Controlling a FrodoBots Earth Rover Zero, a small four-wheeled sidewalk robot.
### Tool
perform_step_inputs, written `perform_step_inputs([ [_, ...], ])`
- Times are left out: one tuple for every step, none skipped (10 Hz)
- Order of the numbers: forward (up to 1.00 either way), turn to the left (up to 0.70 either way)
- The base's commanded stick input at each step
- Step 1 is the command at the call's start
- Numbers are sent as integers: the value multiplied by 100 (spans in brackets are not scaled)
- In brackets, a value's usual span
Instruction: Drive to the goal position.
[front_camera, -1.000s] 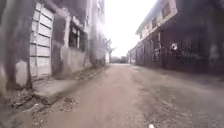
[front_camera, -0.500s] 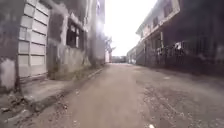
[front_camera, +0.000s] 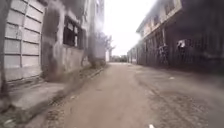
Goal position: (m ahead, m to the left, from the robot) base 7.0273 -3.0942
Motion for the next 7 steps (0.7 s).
perform_step_inputs([
  [50,0],
  [50,0],
  [50,0],
  [50,0],
  [50,0],
  [50,0],
  [50,-7],
])
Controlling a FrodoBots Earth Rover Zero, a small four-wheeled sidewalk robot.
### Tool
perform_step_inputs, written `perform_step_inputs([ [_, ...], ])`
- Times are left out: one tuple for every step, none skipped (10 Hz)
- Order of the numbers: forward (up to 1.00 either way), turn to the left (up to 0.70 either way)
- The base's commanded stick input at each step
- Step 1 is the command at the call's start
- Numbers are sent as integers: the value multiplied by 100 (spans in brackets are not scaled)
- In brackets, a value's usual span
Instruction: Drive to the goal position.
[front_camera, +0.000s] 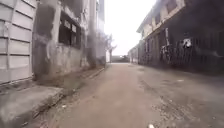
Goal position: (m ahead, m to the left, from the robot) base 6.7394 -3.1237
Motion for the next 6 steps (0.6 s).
perform_step_inputs([
  [50,-11],
  [50,-3],
  [50,0],
  [50,0],
  [50,0],
  [50,0],
])
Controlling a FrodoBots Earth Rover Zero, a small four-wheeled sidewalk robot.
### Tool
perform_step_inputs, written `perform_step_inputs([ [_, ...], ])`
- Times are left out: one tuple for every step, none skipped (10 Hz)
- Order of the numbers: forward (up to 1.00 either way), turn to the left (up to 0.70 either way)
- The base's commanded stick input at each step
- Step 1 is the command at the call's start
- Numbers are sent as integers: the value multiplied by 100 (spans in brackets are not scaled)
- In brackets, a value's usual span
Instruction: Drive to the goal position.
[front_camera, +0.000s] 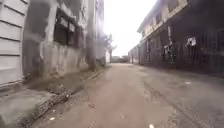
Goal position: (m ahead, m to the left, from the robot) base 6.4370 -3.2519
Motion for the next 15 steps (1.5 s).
perform_step_inputs([
  [50,0],
  [50,0],
  [50,0],
  [50,0],
  [50,0],
  [50,0],
  [50,0],
  [50,0],
  [50,0],
  [50,0],
  [50,0],
  [50,0],
  [50,0],
  [50,0],
  [50,0],
])
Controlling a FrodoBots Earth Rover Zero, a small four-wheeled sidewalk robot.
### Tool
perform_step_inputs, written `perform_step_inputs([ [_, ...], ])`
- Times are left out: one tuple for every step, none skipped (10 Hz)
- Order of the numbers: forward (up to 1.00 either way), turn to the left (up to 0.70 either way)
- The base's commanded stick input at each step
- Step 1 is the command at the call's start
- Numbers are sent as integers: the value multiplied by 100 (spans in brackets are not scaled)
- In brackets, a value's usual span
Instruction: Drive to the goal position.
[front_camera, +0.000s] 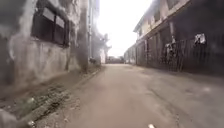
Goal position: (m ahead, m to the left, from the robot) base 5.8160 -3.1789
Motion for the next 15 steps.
perform_step_inputs([
  [50,0],
  [50,0],
  [50,0],
  [50,0],
  [50,0],
  [50,0],
  [50,0],
  [50,0],
  [50,0],
  [50,0],
  [50,0],
  [50,0],
  [50,0],
  [50,0],
  [50,0],
])
